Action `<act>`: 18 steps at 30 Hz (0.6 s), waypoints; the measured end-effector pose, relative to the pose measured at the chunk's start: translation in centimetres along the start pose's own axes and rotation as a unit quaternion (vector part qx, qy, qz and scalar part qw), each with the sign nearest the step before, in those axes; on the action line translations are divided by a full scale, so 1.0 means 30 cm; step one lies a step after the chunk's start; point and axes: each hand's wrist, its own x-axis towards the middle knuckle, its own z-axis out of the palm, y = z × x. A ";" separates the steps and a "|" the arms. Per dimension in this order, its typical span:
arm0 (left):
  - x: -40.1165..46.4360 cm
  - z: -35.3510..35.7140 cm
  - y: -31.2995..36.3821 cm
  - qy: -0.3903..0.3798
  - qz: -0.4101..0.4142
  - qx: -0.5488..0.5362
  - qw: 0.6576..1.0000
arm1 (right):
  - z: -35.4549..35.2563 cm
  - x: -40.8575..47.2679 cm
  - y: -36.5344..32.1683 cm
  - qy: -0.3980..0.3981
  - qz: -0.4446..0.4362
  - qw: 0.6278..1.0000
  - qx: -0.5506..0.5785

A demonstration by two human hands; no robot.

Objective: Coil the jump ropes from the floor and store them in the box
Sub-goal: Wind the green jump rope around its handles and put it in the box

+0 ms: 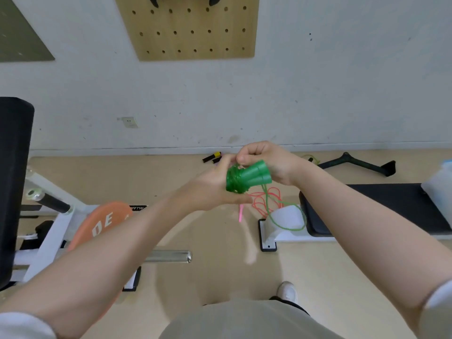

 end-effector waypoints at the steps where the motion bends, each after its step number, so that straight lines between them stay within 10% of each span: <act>1: 0.010 0.005 0.010 0.018 0.008 -0.039 0.999 | -0.020 0.008 0.007 -0.008 0.014 1.000 0.024; 7: 0.124 0.052 0.048 0.113 0.034 -0.231 0.966 | -0.090 -0.024 0.027 0.029 -0.024 0.997 -0.069; 13: 0.231 0.058 0.014 0.147 -0.076 -0.056 0.985 | -0.144 0.001 0.054 -0.052 -0.034 0.880 -0.470; 18: 0.267 0.086 0.075 0.001 -0.129 0.086 0.988 | -0.193 -0.046 -0.013 -0.075 -0.095 0.809 -0.576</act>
